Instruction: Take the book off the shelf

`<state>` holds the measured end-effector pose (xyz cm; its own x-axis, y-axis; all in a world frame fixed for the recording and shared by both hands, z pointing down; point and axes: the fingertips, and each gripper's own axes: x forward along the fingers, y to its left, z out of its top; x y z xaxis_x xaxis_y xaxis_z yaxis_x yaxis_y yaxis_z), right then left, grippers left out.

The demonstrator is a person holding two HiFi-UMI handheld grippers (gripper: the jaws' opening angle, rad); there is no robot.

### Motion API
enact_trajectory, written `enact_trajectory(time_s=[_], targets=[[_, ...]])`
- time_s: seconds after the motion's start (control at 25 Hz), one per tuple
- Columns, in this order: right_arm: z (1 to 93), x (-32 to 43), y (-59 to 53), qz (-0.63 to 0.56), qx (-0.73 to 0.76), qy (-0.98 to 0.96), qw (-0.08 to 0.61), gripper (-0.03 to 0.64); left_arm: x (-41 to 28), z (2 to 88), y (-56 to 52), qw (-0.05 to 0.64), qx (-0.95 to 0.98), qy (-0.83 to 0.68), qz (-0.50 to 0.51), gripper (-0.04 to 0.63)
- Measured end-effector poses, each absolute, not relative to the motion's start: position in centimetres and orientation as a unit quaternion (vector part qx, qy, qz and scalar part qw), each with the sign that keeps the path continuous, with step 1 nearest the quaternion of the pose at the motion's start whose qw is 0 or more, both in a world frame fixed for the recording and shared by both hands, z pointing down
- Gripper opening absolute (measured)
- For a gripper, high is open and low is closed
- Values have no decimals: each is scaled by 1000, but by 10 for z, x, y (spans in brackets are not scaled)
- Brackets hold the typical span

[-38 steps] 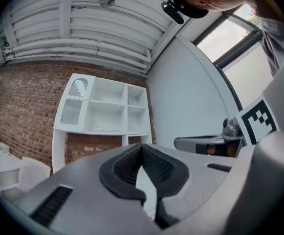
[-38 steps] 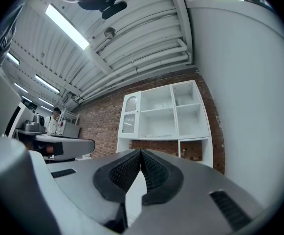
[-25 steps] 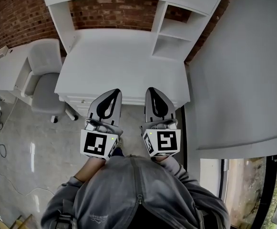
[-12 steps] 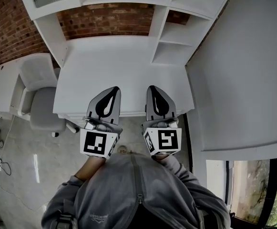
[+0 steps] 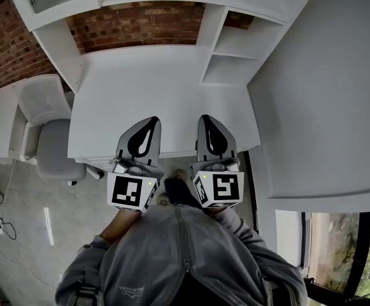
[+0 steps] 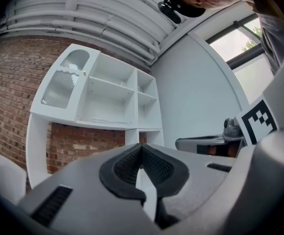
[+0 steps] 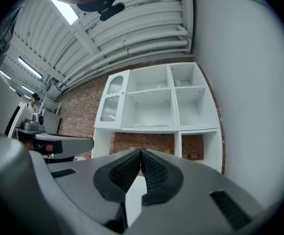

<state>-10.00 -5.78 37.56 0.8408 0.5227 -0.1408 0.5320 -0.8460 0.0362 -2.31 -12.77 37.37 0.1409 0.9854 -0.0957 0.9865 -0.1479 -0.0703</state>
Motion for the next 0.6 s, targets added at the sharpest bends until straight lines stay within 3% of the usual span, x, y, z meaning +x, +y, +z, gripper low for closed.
enact_trajectory(time_s=[0.6], targets=[[370,-40,20,-87,964,247,50,26,30,369,-49,12,763,642,-82,6]])
